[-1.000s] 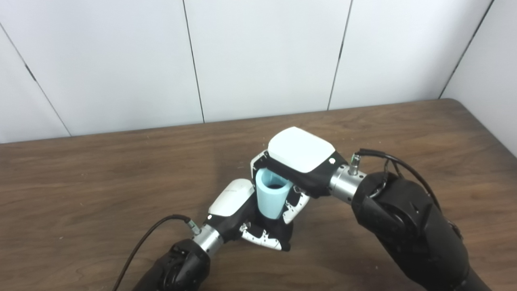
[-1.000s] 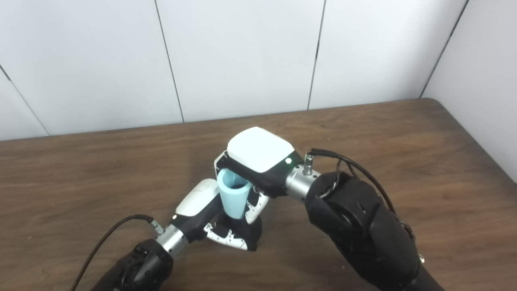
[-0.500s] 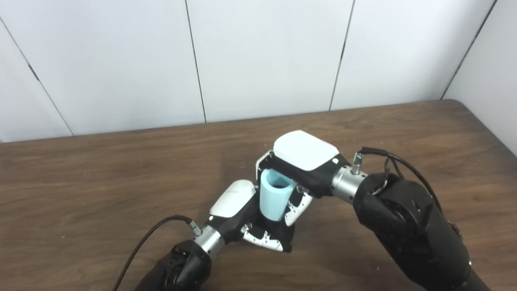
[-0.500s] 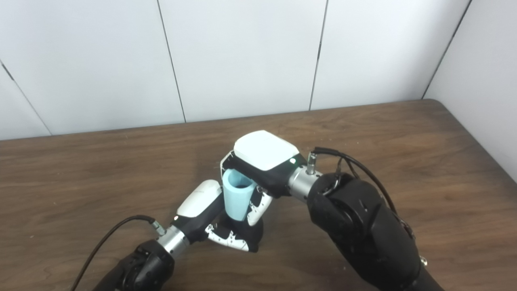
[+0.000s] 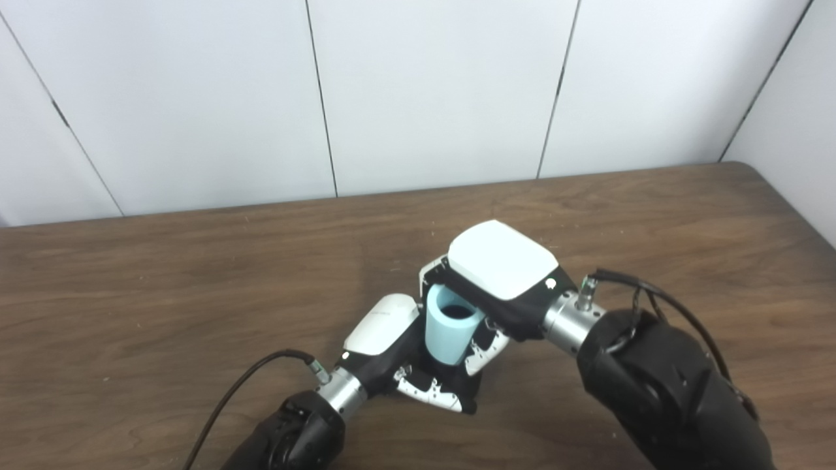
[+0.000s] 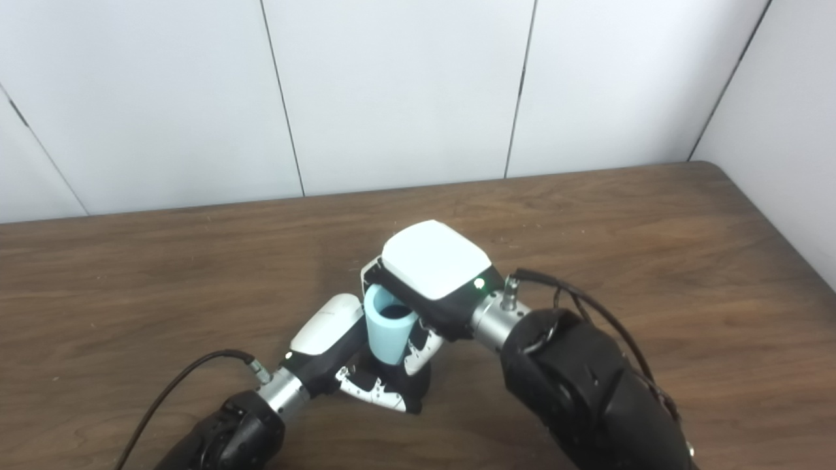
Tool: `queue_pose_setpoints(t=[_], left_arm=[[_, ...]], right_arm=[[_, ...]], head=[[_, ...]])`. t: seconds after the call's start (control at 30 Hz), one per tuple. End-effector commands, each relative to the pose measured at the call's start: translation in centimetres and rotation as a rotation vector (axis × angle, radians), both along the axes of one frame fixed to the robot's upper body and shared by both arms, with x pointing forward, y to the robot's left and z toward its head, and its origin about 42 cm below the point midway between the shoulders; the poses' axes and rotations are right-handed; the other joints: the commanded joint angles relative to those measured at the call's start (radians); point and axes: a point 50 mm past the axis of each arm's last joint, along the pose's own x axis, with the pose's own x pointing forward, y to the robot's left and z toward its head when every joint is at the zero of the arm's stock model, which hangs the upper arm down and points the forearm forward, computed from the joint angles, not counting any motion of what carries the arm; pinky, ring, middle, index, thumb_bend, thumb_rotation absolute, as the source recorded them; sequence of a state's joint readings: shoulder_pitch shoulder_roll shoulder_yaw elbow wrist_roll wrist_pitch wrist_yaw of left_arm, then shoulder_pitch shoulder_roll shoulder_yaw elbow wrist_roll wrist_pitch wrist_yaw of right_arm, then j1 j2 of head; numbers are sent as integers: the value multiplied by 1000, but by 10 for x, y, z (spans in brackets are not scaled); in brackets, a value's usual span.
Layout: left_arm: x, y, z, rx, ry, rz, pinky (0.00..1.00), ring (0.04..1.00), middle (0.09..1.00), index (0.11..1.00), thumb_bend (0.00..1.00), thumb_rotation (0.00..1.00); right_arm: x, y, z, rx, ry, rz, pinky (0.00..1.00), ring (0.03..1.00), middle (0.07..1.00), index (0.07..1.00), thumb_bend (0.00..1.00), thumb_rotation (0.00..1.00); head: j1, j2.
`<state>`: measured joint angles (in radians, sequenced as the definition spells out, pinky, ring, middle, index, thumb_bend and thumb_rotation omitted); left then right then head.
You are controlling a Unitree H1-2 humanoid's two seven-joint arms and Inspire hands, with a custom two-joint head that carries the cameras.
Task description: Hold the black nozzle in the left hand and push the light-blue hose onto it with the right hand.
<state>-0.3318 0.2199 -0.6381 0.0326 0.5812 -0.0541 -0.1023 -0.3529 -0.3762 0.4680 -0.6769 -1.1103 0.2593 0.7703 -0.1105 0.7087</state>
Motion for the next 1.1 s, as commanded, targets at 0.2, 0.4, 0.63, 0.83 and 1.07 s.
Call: queue_pose_setpoints(t=[0.2, 0.4, 0.63, 0.83, 1.07], left_arm=[[-14, 23, -49, 250, 146, 16, 343, 312, 357, 474, 511, 88], [-14, 22, -49, 250, 146, 15, 345, 314, 360, 474, 511, 89], [-15, 23, -49, 248, 149, 18, 328, 298, 348, 472, 511, 88], [-15, 23, -50, 252, 148, 18, 320, 295, 345, 472, 511, 88], [-15, 23, -49, 252, 153, 21, 318, 295, 344, 472, 511, 88]], right_arm=[[-23, 14, -30, -215, 33, 154, 167, 239, 472, 488, 530, 0], [-17, 10, -41, -235, 9, 143, 189, 260, 473, 488, 531, 0], [-2, 0, -59, -204, 101, 99, 126, 184, 469, 488, 531, 0], [10, -5, -73, -175, 163, 55, 81, 145, 469, 486, 530, 0], [9, -3, -77, -158, 165, 23, 69, 139, 470, 478, 531, 0]], head=[[-1, 0], [1, 3], [0, 6], [1, 7], [1, 8]])
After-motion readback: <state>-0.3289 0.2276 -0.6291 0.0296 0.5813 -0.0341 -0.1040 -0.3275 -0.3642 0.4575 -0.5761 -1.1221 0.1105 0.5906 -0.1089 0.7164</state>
